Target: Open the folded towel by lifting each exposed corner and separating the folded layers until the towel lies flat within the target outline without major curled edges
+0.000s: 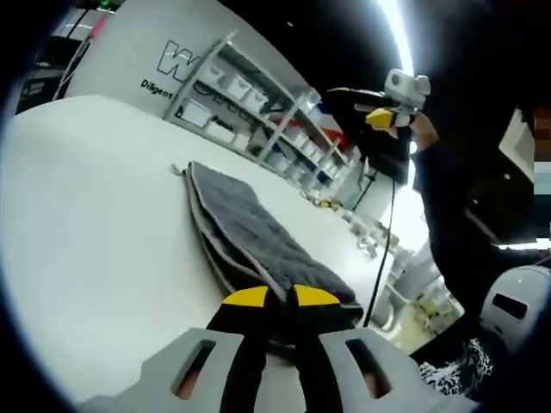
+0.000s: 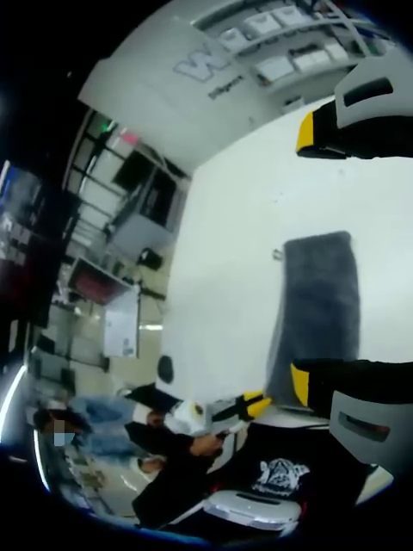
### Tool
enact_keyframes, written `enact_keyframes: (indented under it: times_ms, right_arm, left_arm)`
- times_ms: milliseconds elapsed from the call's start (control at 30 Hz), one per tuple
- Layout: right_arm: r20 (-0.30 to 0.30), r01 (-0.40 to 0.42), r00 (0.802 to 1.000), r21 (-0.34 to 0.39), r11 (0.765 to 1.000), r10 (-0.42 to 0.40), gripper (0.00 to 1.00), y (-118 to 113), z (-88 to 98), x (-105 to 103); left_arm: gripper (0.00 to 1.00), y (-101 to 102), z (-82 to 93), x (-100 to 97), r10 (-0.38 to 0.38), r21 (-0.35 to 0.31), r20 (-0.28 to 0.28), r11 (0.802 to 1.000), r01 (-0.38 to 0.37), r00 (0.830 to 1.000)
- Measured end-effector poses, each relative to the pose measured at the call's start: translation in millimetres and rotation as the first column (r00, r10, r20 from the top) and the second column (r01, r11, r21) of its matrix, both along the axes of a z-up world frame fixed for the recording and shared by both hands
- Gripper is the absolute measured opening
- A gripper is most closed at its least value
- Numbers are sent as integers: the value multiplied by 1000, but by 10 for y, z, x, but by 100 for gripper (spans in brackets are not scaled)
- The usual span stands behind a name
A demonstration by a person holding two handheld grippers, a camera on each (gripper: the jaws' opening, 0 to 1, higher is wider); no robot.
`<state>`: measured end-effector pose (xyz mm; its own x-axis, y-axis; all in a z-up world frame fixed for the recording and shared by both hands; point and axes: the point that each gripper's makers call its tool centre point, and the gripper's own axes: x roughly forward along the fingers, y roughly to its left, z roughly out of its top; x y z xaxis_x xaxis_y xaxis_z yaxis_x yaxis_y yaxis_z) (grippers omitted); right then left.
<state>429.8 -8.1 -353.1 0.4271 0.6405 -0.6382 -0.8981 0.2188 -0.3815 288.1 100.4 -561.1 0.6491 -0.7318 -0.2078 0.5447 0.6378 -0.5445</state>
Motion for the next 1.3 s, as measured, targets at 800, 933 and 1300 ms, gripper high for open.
enact_keyframes:
  times_ms: [800, 933, 1300]
  right_arm:
    - [-36, -70, 997, -103, 992, 66, 90, 107, -52, 88]
    - [-51, -110, 993, -152, 982, 104, 82, 161, -114, 103]
    - [-116, -137, 987, -263, 955, 110, 76, 247, -295, 277]
  left_arm:
    - [2, -77, -53, -61, -59, -44, -58, 997, 56, 997]
    - [2, -90, 5, -56, -65, -78, -58, 995, 61, 996]
    - [2, -109, 17, -49, -76, -109, -67, 992, 68, 995]
